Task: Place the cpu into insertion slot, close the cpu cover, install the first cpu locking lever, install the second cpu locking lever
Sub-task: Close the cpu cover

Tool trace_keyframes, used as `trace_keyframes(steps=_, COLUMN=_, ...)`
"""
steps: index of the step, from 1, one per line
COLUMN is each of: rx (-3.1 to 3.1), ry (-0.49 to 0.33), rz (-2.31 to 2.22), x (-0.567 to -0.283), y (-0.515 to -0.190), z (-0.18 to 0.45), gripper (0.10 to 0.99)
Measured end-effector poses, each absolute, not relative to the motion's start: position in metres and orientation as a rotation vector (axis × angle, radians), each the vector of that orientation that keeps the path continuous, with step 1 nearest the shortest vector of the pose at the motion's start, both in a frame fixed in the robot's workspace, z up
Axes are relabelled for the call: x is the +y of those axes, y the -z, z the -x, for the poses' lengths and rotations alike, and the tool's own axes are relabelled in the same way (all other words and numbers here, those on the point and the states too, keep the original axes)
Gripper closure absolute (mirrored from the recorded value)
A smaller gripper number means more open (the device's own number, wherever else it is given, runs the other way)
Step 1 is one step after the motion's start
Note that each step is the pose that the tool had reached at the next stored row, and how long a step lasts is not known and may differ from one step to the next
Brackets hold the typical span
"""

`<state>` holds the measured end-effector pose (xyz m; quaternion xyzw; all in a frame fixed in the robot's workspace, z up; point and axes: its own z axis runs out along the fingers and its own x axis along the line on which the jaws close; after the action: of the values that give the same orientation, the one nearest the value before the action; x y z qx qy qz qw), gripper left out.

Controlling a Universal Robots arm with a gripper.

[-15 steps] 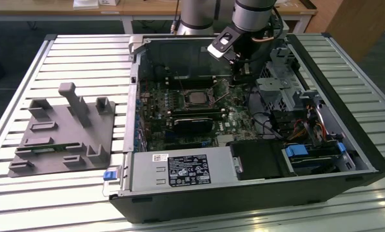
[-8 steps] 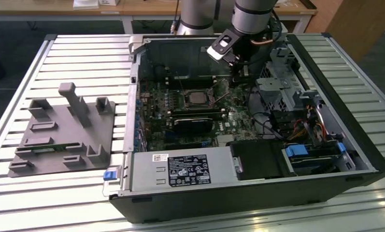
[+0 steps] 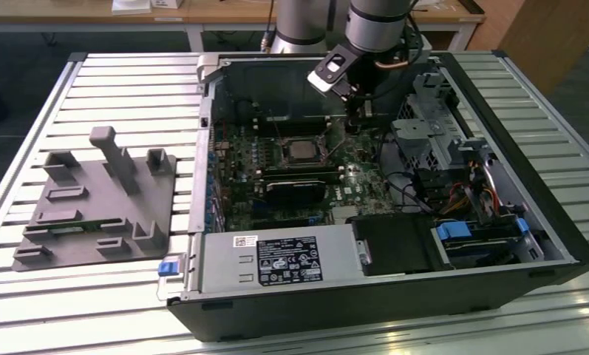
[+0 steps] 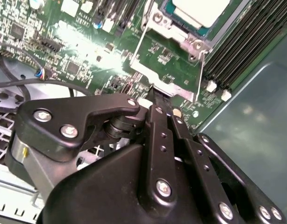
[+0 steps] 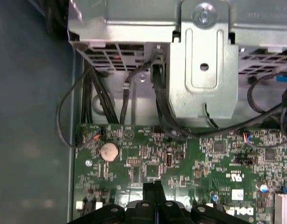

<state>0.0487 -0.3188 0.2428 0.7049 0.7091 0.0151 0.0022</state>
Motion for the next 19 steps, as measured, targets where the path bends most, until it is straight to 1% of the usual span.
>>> trace_keyframes(steps=19, rx=2.224, ry=-0.048, rz=-2.212, x=-0.319, y=-0.242, z=-0.018, gripper=0.98)
